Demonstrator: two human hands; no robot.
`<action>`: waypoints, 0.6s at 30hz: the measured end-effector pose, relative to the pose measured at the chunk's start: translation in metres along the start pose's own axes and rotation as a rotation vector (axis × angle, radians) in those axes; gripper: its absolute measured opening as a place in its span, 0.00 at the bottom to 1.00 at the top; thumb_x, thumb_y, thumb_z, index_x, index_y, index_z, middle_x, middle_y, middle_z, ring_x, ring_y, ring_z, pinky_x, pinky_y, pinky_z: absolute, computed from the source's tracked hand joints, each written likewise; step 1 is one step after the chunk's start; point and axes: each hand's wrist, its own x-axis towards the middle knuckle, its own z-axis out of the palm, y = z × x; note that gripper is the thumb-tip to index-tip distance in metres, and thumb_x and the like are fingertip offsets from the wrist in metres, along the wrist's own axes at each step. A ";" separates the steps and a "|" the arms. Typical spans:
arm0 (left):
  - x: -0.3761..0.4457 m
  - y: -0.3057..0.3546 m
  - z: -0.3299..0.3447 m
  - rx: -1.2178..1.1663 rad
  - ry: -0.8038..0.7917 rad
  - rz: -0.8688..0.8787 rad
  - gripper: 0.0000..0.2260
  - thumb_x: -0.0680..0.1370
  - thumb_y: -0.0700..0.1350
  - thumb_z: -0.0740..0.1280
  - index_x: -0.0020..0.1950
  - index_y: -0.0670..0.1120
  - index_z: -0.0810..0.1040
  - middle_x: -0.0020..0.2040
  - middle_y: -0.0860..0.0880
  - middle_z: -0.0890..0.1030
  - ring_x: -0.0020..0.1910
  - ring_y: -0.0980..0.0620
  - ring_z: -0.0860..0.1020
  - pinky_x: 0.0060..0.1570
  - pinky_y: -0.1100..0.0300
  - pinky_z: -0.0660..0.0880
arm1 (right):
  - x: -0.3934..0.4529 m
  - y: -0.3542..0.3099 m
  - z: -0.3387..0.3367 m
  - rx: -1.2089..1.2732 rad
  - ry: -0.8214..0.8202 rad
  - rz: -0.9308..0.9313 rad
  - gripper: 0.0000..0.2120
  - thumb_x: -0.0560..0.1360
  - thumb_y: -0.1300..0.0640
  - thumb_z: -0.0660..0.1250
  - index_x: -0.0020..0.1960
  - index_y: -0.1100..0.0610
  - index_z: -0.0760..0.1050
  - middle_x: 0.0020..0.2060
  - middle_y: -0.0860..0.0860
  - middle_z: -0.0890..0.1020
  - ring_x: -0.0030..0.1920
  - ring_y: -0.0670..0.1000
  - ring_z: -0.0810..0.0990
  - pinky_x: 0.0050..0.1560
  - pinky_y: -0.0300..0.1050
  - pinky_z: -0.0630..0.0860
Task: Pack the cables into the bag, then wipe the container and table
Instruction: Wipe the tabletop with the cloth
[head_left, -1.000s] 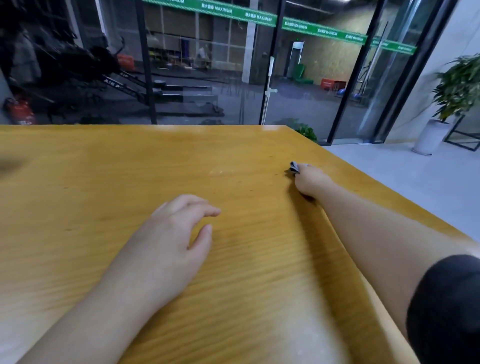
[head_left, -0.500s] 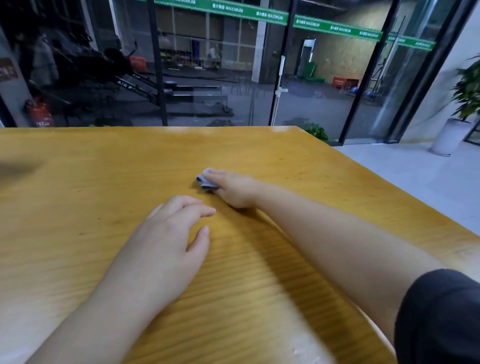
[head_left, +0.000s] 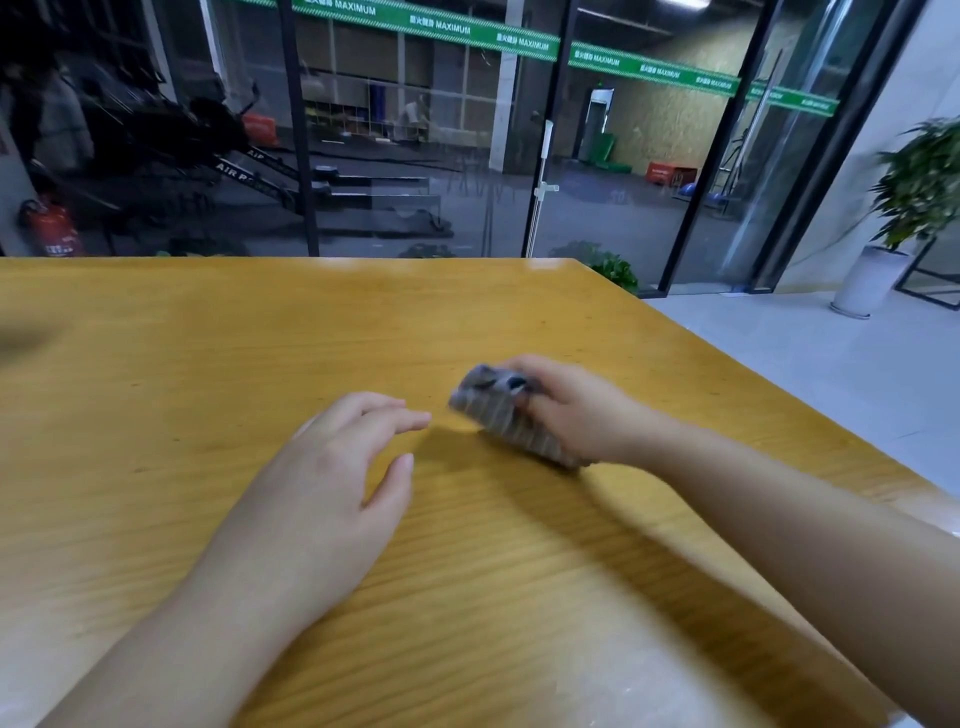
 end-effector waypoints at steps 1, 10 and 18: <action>0.000 0.001 0.001 -0.004 -0.008 -0.003 0.14 0.75 0.53 0.57 0.59 0.60 0.75 0.57 0.66 0.71 0.58 0.65 0.70 0.53 0.74 0.62 | 0.003 0.009 -0.009 0.074 0.104 0.089 0.12 0.82 0.57 0.54 0.59 0.44 0.70 0.48 0.46 0.78 0.46 0.49 0.78 0.41 0.44 0.75; -0.002 -0.002 0.009 -0.008 -0.052 0.045 0.14 0.76 0.53 0.59 0.60 0.60 0.75 0.57 0.66 0.71 0.56 0.67 0.69 0.47 0.73 0.66 | 0.013 0.102 -0.038 -0.383 0.336 0.451 0.14 0.82 0.57 0.53 0.66 0.52 0.68 0.55 0.55 0.78 0.50 0.56 0.77 0.47 0.51 0.75; 0.000 -0.004 0.016 -0.031 -0.132 0.032 0.17 0.70 0.61 0.52 0.56 0.66 0.72 0.59 0.70 0.69 0.59 0.68 0.69 0.56 0.73 0.63 | 0.005 0.140 -0.048 -0.414 -0.034 0.486 0.24 0.83 0.49 0.46 0.78 0.46 0.47 0.78 0.44 0.48 0.77 0.52 0.46 0.75 0.51 0.46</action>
